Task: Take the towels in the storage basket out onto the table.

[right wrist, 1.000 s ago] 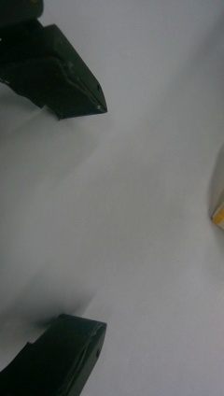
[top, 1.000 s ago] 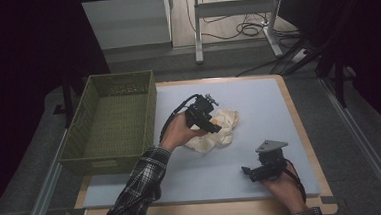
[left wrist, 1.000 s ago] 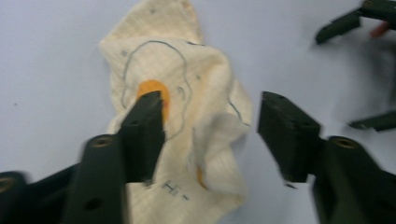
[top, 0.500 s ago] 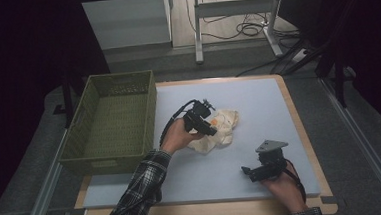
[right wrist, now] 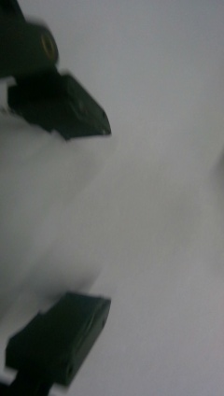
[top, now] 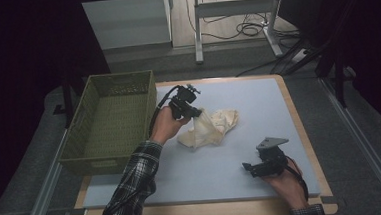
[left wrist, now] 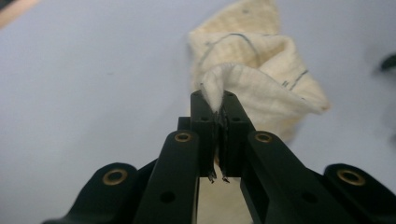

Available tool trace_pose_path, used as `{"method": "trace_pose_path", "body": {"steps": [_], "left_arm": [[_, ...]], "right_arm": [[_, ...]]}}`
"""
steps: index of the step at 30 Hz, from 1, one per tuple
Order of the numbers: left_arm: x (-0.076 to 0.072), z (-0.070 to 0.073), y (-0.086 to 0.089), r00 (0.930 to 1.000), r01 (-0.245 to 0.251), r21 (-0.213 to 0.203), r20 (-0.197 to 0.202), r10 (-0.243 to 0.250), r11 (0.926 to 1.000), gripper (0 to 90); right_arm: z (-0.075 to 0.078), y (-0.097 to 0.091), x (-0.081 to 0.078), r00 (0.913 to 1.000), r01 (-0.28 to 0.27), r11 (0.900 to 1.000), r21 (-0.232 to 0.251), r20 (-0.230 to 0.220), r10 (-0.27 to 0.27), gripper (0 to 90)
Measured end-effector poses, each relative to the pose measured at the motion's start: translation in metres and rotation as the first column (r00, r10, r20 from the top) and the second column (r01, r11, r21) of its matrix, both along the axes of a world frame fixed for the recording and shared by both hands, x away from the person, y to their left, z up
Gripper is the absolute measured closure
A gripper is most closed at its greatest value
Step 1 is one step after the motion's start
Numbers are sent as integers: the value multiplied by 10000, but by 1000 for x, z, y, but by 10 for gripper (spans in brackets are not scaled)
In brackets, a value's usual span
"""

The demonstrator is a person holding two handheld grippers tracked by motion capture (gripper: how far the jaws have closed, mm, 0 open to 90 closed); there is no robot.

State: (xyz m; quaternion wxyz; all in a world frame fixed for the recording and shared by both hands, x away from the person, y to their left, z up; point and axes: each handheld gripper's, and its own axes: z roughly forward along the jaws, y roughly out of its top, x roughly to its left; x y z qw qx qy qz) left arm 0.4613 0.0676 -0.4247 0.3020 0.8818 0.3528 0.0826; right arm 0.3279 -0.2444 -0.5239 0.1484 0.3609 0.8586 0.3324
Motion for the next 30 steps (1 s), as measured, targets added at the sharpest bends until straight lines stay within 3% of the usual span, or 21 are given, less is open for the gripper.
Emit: {"method": "trace_pose_path", "body": {"steps": [2, 5, 7, 12, 17, 19, 21, 23, 25, 28, 30], "left_arm": [[2, 1, 6, 9996, -284, 14, 69, 284, 9996, 863], [6, 1, 17, 9976, -675, 105, 142, 673, 9977, 862], [8, 2, 24, 9965, -829, 147, 136, 827, 9965, 861], [10, 2, 35, 9948, -1009, 171, 176, 1006, 9947, 851], [10, -1, 37, 9950, -988, 169, 173, 986, 9950, 841], [10, -2, 36, 9949, -992, 182, 180, 988, 9949, 839], [10, -3, 36, 9950, -984, 202, 187, 980, 9949, 839], [11, -4, 36, 9954, -943, 235, 182, 939, 9953, 839], [13, -5, 36, 9951, -970, 306, 211, 963, 9948, 841], [16, -5, 37, 9945, -1023, 381, 267, 1013, 9940, 853], [18, -3, 40, 9946, -1009, 556, 311, 993, 9933, 853]], "right_arm": [[4, 3, 4, 9995, -241, 9988, 429, -191, 249, 278], [8, 12, 13, 9957, -694, 9917, 1082, -538, 755, 438], [10, 21, 20, 9913, -1071, 9865, 1238, -636, 1156, 510], [16, 53, 39, 9849, -1653, 9775, 1314, -290, 1705, 611], [13, 80, 60, 9796, -1975, 9729, 1204, -138, 2006, 593], [7, 89, 69, 9808, -1913, 9784, 790, -244, 1937, 598], [2, 95, 75, 9813, -1886, 9816, 304, -325, 1896, 684], [1, 97, 77, 9827, -1850, 9827, -70, 86, 1850, 775], [2, 97, 77, 9825, -1859, 9826, 15, 69, 1859, 869], [6, 95, 79, 9830, -1833, 9830, 78, -16, 1833, 884], [14, 89, 82, 9832, -1809, 9821, 523, -139, 1819, 886]]}}
